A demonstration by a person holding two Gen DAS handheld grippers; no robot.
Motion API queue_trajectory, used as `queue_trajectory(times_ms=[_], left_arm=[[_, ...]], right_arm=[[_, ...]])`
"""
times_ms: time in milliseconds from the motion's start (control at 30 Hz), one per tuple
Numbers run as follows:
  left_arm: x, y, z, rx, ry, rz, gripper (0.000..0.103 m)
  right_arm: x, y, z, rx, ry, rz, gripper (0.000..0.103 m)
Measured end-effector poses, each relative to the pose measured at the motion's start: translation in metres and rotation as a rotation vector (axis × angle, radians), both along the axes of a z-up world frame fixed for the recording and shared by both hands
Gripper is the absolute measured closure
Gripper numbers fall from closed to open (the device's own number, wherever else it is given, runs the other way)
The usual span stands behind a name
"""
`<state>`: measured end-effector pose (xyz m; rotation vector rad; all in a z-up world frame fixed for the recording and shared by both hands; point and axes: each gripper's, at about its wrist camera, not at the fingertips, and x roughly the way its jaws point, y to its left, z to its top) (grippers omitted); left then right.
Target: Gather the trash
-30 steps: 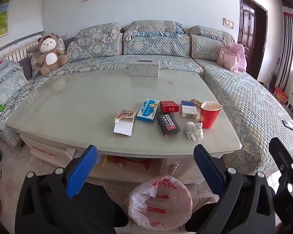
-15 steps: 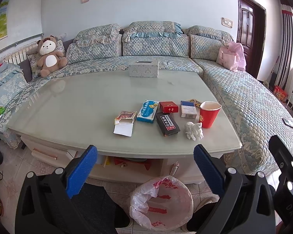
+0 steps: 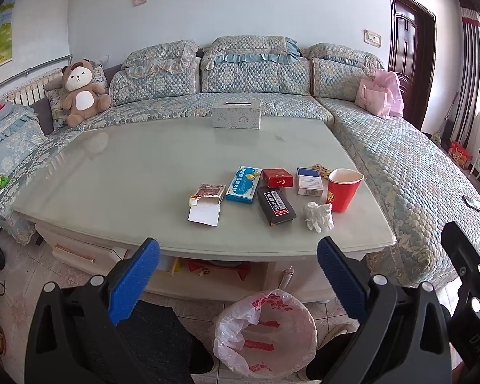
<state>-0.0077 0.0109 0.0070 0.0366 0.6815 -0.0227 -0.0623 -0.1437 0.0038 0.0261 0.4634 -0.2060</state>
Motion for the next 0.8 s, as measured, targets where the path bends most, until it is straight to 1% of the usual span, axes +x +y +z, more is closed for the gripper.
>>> queue_trajectory(times_ms=[167, 267, 400, 567, 633, 733, 800], left_arm=[[-0.001, 0.002, 0.001, -0.002, -0.003, 0.004, 0.006], [-0.001, 0.002, 0.001, -0.001, -0.005, 0.005, 0.006], [-0.001, 0.003, 0.002, -0.011, -0.005, 0.005, 0.006], [0.002, 0.002, 0.002, -0.003, 0.005, -0.001, 0.006], [0.007, 0.002, 0.004, 0.002, 0.022, -0.027, 0.006], [0.02, 0.004, 0.008, 0.007, 0.071, -0.097, 0.006], [0.031, 0.005, 0.014, 0.033, 0.096, -0.126, 0.006]], right_arm=[[0.0, 0.002, 0.003, -0.008, -0.003, 0.003, 0.005], [0.0, 0.003, 0.002, 0.012, -0.002, 0.006, 0.005], [0.001, 0.002, 0.002, 0.01, -0.005, 0.002, 0.005], [0.007, -0.003, 0.003, 0.03, 0.024, 0.004, 0.005], [0.01, -0.005, 0.004, 0.027, 0.025, 0.011, 0.005], [0.02, -0.009, 0.008, -0.008, 0.043, 0.025, 0.005], [0.031, -0.014, 0.012, -0.036, 0.058, 0.038, 0.005]])
